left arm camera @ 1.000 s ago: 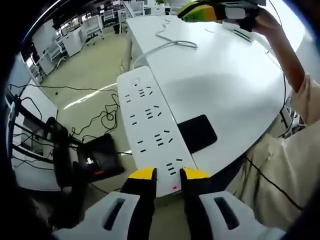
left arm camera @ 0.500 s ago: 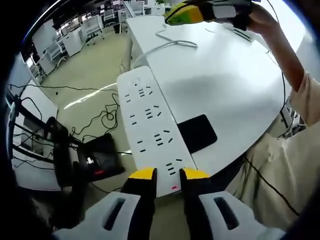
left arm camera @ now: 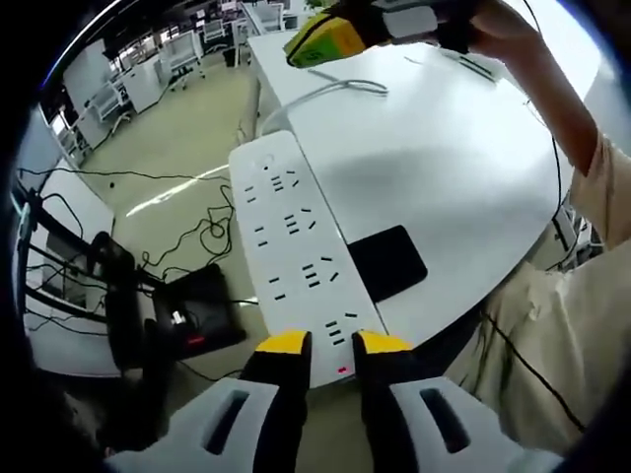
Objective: Pick up the power strip scattered on the table, fix it on the side mounting bracket of the table, and press the switch
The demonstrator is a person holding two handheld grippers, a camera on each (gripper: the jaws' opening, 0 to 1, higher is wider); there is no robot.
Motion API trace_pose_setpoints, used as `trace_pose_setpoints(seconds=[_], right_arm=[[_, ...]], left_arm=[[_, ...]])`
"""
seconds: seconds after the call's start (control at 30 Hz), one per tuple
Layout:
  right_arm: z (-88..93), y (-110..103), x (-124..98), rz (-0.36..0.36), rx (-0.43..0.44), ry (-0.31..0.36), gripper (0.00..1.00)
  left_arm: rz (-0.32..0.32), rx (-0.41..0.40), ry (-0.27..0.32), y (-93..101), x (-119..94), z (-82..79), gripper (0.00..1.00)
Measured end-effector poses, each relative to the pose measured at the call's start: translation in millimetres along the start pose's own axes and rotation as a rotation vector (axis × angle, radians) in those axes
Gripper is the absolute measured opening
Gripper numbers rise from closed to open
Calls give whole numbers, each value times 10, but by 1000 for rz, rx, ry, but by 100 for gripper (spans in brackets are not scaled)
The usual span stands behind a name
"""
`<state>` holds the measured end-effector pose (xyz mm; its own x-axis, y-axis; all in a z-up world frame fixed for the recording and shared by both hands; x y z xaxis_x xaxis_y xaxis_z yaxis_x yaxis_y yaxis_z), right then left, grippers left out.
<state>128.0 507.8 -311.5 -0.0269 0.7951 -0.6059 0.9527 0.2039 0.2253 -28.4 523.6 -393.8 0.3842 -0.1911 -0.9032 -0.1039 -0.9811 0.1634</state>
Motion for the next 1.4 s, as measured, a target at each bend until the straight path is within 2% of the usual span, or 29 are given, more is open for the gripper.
trace_pose_setpoints(seconds=[0.4, 0.73, 1.1, 1.4], right_arm=[[91, -41, 218, -39, 7, -51, 0], [142, -56, 288, -54, 15, -80, 0], [309, -61, 431, -68, 6, -154, 0], [404, -83, 583, -107, -51, -226, 0]], left_arm=[[-1, 8, -11, -13, -1, -13, 22], [-2, 10, -16, -10, -1, -8, 22], [-2, 15, -24, 0, 3, -5, 21], [-2, 21, -24, 6, 3, -4, 21]])
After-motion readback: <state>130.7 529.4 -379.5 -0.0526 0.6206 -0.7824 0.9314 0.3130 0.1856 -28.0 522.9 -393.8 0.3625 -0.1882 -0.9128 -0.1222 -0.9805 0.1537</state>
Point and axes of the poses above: the point that each gripper's makers call its tool centre point, and the gripper's own axes: x roughly forward along the fingers, y roughly to its right, z roughly out of its underside, the point moved 1 cm from there along -x, roughly backward along the fingers, and after that the axes turned 12 degrees about -x, right-handed, at the moved point
